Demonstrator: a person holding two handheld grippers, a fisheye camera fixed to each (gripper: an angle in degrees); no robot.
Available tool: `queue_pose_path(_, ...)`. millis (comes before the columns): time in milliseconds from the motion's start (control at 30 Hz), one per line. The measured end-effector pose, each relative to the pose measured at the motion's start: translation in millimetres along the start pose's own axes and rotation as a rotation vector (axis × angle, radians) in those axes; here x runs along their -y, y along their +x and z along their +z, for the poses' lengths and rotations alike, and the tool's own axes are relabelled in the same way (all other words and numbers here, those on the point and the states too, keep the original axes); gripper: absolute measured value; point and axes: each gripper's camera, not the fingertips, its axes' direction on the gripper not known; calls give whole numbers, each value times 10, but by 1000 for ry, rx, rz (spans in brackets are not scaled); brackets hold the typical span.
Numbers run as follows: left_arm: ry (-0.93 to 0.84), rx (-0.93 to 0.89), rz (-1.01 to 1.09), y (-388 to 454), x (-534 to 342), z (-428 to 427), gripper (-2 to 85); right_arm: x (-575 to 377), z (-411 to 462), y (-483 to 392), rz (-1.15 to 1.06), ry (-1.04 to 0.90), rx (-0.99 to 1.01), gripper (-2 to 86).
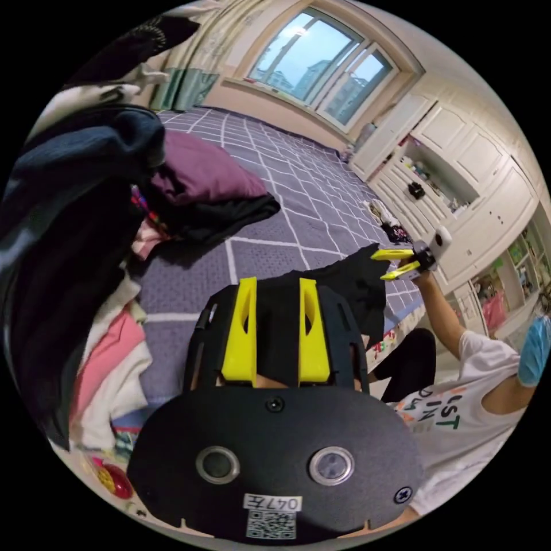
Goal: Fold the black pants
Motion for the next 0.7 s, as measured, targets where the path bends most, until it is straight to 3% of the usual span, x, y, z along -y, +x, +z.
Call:
queue_pose_path(167, -95, -33, 126, 25, 204, 355, 137, 617, 572, 210, -90, -41, 140, 83)
queue_pose_path(267, -21, -81, 172, 174, 111, 271, 143, 1001, 823, 190, -143, -12, 257, 83)
queue_pose_path(367, -30, 52, 201, 440, -69, 168, 162, 1370, 1033, 210, -145, 11, 358, 80)
queue_pose_path(500, -139, 250, 301, 774, -181, 301, 179, 1677, 1383, 206, -104, -91, 363, 54)
queue_pose_path(567, -154, 260, 329, 823, -168, 357, 182, 1708, 1641, 58, -124, -250, 429, 31)
queue_pose_path(700, -208, 217, 372, 720, -42, 630, 197, 1577, 1406, -258, -224, -164, 307, 11)
